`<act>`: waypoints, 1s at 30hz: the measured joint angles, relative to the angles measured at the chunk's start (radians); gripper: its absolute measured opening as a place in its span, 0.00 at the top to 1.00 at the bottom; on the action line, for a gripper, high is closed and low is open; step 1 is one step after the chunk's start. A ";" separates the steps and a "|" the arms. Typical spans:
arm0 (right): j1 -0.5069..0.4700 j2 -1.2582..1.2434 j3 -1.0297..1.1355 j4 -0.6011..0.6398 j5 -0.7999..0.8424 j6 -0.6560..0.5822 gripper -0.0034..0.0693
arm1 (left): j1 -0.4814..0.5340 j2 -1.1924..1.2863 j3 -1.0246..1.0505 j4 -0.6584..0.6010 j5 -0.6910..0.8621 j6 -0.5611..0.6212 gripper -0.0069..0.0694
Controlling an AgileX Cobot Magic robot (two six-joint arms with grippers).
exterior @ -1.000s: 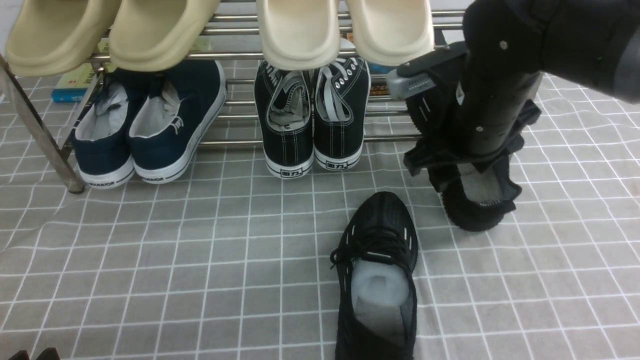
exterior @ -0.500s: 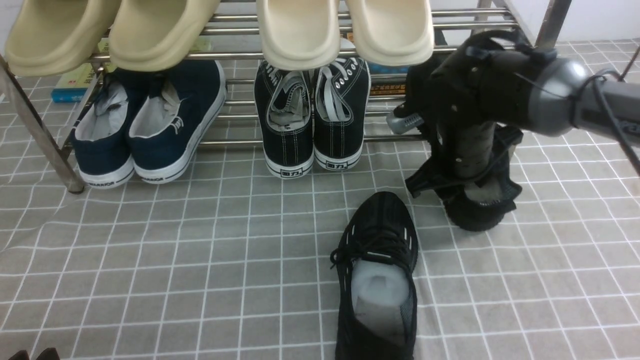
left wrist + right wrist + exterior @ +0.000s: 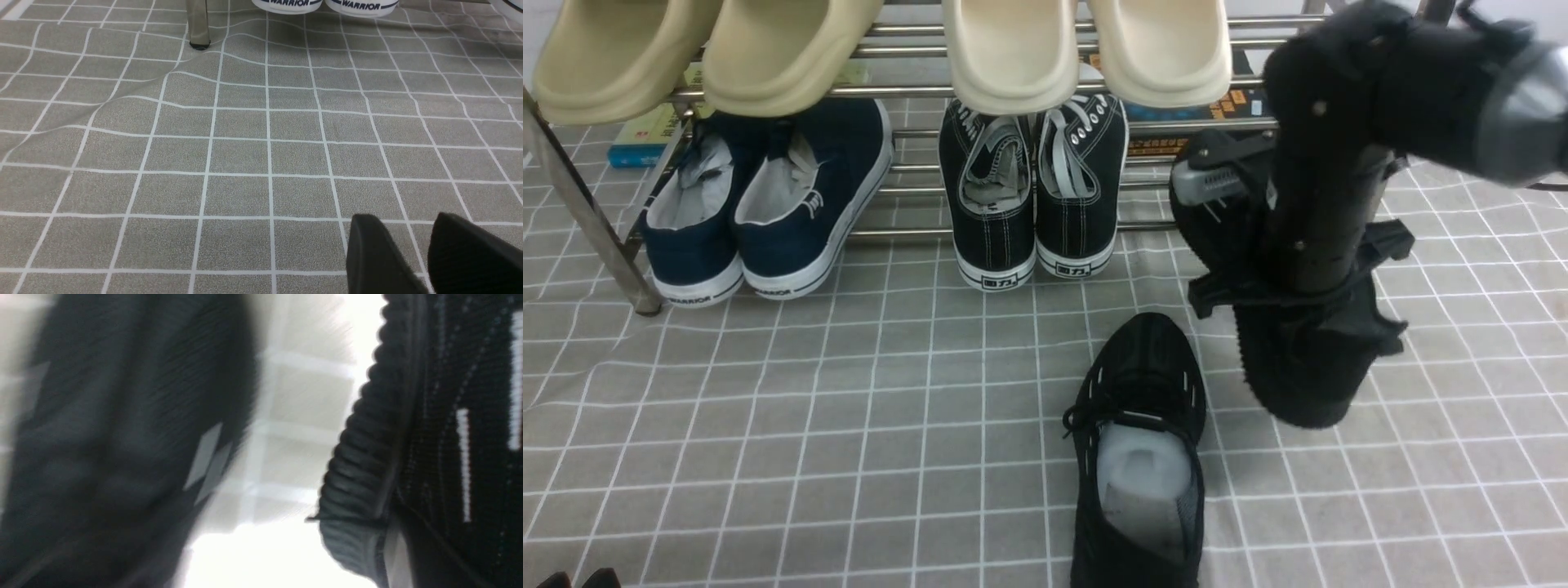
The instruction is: Take the shoes off the shelf with your hand from the grey coffee tablecloth.
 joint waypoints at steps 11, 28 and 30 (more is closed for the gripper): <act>0.002 -0.140 0.237 0.158 0.002 0.062 0.94 | 0.000 0.000 0.000 0.000 0.000 0.000 0.59; 0.065 -0.157 0.366 0.249 -0.012 0.103 0.91 | 0.000 0.000 0.000 0.000 0.000 0.000 0.59; 0.100 -0.157 0.366 0.240 -0.012 0.112 0.89 | 0.000 0.000 0.000 0.000 0.000 0.000 0.59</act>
